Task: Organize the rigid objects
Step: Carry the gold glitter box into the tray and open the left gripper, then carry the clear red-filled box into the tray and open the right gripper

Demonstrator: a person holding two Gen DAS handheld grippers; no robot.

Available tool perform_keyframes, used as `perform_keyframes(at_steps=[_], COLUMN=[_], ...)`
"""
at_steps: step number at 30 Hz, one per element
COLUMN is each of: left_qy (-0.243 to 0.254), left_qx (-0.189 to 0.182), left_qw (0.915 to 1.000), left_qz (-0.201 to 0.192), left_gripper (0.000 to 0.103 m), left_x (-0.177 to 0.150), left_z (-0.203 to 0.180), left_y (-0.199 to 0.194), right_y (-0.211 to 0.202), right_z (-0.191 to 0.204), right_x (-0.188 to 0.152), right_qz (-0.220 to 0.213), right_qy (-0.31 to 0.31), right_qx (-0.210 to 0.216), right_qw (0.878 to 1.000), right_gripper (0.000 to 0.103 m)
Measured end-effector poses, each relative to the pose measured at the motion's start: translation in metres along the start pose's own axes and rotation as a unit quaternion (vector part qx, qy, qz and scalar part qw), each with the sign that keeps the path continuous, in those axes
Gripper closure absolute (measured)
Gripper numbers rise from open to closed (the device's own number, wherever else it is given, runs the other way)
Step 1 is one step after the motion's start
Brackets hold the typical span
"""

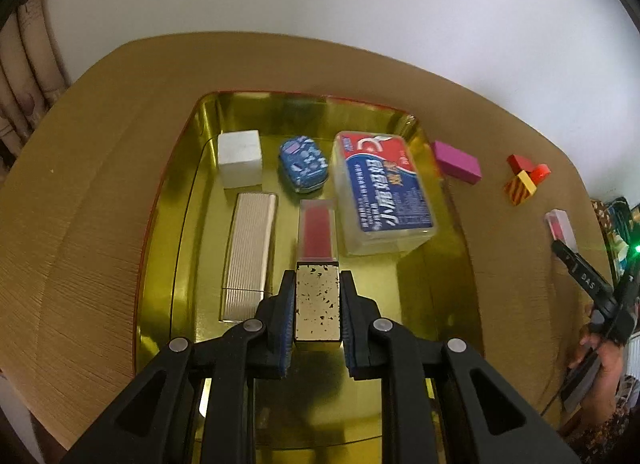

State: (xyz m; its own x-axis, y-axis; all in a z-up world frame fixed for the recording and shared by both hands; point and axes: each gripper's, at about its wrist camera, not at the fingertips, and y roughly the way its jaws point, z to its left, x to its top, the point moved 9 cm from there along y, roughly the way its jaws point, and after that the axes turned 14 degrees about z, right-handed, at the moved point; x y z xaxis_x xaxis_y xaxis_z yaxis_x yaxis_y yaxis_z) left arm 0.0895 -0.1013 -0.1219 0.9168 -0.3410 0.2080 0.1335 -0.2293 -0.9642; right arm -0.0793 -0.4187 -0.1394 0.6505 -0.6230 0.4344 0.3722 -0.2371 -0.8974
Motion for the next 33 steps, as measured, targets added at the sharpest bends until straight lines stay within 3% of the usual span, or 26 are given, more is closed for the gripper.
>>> perform_keyframes(at_steps=[7,9,12,14,20,25,29,33], left_qy=[-0.016,-0.02,-0.025,-0.025,0.003,0.032,0.036,0.039], left_qx=[-0.009,-0.011,-0.013,-0.009,0.016,0.047,0.061,0.055], left_qw=[0.9998,0.9997,0.9994,0.9987,0.9934,0.9833,0.9772,0.9768], left_qz=[0.005,0.003,-0.018,-0.043,-0.113,-0.173,-0.2,-0.203], left_gripper=[0.082,0.059,0.038,0.032,0.024,0.02,0.017,0.016], left_x=[0.006,0.009,0.009,0.007,-0.004,-0.018,-0.024,-0.027], left_z=[0.008,0.008,0.009,0.01,0.005,0.002,0.003,0.005], left_y=[0.006,0.003,-0.006,-0.016,-0.039,-0.057,-0.068,-0.07], right_y=[0.0,0.001,0.001,0.001,-0.001,-0.019,-0.03,-0.034], right_z=[0.002,0.005,0.006,0.006,0.004,0.011,0.024,0.044], right_x=[0.001,0.001,0.001,0.002,0.002,-0.001,-0.015,-0.032], right_qz=[0.001,0.001,0.001,0.001,-0.004,-0.046,-0.058,-0.042], right_qy=[-0.004,-0.004,-0.005,-0.005,-0.002,-0.006,-0.025,-0.051], right_qx=[-0.003,-0.004,-0.004,-0.004,-0.01,-0.004,0.012,0.024], right_qw=[1.0,1.0,1.0,1.0,1.0,0.999,0.998,0.998], right_gripper=[0.047,0.047,0.047,0.047,0.047,0.048,0.048,0.048])
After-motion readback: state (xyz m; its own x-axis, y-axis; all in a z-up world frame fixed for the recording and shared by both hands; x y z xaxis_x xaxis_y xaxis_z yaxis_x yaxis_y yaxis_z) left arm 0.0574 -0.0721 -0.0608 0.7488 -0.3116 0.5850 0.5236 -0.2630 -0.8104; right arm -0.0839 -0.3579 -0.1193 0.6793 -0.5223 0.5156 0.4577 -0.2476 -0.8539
